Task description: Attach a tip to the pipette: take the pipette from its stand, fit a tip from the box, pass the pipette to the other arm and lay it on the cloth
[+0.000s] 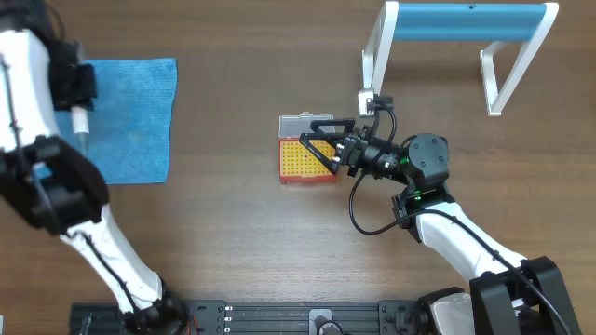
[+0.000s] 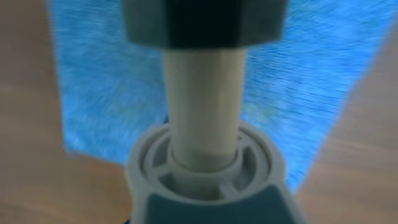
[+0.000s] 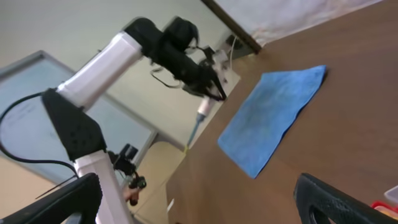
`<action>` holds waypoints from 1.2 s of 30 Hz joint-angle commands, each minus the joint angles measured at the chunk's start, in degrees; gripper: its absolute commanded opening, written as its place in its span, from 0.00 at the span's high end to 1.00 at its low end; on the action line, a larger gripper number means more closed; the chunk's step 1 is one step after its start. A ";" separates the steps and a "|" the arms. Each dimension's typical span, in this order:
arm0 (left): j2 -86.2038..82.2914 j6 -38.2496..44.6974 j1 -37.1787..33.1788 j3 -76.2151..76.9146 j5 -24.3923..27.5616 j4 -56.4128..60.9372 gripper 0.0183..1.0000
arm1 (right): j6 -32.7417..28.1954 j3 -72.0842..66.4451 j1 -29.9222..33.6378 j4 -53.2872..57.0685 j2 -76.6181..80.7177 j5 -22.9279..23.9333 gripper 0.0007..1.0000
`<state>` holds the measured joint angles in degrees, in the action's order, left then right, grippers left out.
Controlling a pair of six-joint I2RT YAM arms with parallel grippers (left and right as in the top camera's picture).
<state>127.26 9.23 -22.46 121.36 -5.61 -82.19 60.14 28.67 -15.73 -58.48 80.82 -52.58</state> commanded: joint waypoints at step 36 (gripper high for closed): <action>17.81 9.68 -0.31 1.92 2.62 8.44 0.35 | -7.34 0.07 -3.56 7.87 -0.66 13.62 0.00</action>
<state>143.17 19.31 -23.22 123.20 -4.45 -73.43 53.80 28.67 -19.14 -50.33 80.77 -39.86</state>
